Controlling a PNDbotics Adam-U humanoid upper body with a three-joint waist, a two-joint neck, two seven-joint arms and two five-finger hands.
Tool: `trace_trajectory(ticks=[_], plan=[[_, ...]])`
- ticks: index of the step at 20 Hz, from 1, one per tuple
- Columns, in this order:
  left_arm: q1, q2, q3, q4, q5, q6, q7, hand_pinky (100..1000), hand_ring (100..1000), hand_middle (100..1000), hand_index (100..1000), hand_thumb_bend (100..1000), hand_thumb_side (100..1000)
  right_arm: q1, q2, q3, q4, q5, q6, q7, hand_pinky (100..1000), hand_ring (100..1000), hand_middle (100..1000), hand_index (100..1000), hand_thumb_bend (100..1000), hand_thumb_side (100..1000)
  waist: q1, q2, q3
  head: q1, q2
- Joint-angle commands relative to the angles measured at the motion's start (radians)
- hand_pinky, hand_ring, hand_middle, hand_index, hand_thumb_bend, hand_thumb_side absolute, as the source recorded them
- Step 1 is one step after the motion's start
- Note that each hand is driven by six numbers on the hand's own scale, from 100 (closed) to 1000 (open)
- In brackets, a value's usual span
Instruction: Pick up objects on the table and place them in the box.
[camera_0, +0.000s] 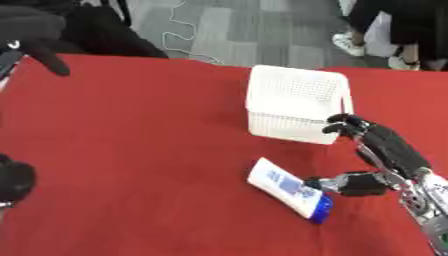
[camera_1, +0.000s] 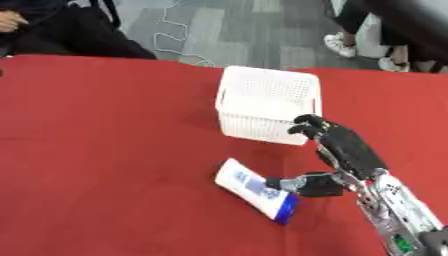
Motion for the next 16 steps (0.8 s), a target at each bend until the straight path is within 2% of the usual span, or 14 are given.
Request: trace_trajectory(ticks=[1, 16], plan=[[-0.009, 0.018, 0.006, -0.014, 0.002, 0.0, -0.001, 640, 429, 665, 798, 560, 1000, -0.015, -0.024, 0.003, -0.019, -0.001, -0.004, 0.018, 408, 689, 845, 797, 774, 751, 0.002, -0.011, 0.002, 0.005, -0.003], [-0.01, 0.016, 0.003, -0.014, 0.007, -0.003, -0.005, 640, 429, 667, 798, 560, 1000, -0.046, -0.013, 0.026, -0.019, -0.029, -0.002, 0.08, 402, 670, 842, 825, 763, 730, 0.002, -0.012, 0.006, 0.004, -0.003]])
